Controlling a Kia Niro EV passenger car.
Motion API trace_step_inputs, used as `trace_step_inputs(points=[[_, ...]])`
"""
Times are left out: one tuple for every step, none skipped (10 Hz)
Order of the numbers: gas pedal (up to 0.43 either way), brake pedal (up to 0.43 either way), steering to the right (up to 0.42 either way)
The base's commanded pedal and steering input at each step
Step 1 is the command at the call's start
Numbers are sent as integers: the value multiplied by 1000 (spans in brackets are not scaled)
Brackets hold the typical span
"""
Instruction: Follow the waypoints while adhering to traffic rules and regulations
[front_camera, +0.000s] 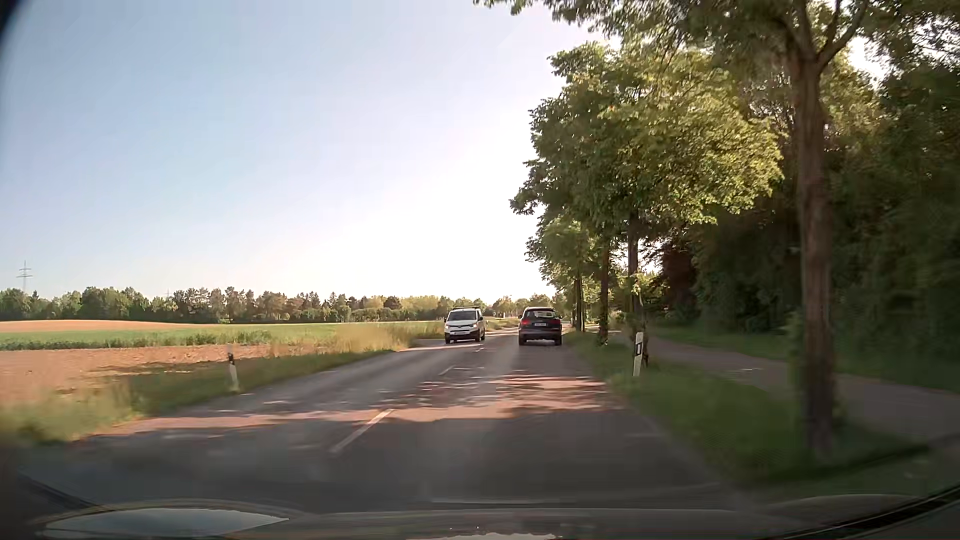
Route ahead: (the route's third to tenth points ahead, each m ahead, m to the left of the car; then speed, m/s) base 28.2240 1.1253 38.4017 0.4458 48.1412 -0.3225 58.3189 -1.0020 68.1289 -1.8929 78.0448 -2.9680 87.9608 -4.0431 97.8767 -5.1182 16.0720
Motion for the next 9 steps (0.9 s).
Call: trace_step_inputs(points=[[228, 12, 12], [228, 12, 12], [228, 12, 11], [228, 6, 9], [228, 12, 8], [228, 12, 8], [228, 12, 8], [228, 12, 8], [228, 12, 8]])
